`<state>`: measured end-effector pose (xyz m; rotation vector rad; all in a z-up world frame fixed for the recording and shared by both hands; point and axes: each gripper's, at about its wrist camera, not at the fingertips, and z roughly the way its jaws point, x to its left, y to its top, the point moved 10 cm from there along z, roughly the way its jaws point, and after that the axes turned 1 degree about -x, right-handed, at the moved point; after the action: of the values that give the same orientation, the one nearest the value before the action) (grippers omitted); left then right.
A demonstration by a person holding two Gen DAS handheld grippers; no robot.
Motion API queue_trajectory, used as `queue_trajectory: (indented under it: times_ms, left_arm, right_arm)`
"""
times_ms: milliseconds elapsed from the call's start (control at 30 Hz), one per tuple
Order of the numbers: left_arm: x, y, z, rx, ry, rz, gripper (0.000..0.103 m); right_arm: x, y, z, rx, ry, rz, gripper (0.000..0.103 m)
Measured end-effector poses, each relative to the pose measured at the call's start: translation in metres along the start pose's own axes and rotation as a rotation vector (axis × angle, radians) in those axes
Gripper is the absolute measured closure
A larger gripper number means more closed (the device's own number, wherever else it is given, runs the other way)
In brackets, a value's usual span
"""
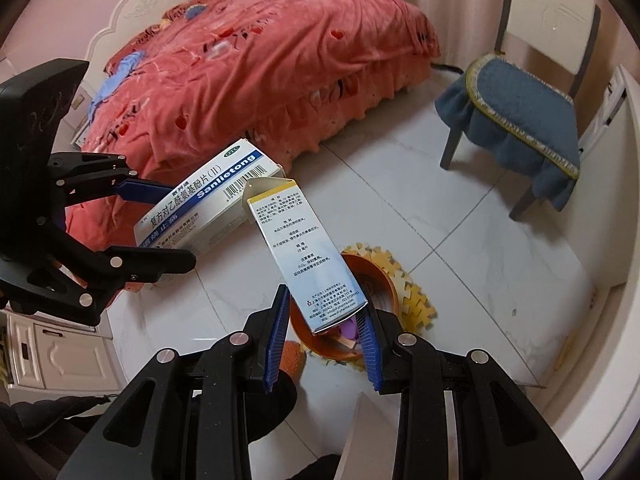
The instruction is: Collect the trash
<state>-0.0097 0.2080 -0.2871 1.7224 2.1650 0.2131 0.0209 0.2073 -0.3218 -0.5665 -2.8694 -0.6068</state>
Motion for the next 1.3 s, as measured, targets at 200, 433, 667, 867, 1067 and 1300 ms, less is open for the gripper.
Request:
queue_trajectory:
  times_ms: [200, 433, 667, 867, 1067, 1300]
  left_arm:
    - [0.007, 0.001, 0.017, 0.017, -0.003, 0.013, 0.035]
    - [0.009, 0.000, 0.028, 0.033, 0.010, 0.030, 0.023]
    - [0.006, 0.004, 0.024, 0.032, 0.018, 0.031, 0.023]
    - [-0.003, 0.011, 0.016, 0.014, 0.031, 0.043, 0.023]
    - [-0.015, 0.030, -0.012, -0.047, 0.054, 0.050, 0.023]
    - [-0.062, 0.062, -0.054, -0.171, 0.059, 0.087, 0.018]
  right_arm:
    - [-0.007, -0.001, 0.024, 0.024, -0.006, 0.028, 0.062]
    - [-0.008, -0.004, 0.040, 0.047, -0.006, 0.052, 0.041]
    - [-0.009, -0.004, 0.030, 0.030, 0.006, 0.057, 0.041]
    - [-0.012, -0.004, 0.011, 0.006, -0.001, 0.062, 0.041]
    - [-0.018, -0.001, -0.030, -0.062, -0.012, 0.080, 0.039]
    - [-0.036, -0.003, -0.117, -0.225, -0.029, 0.179, 0.032]
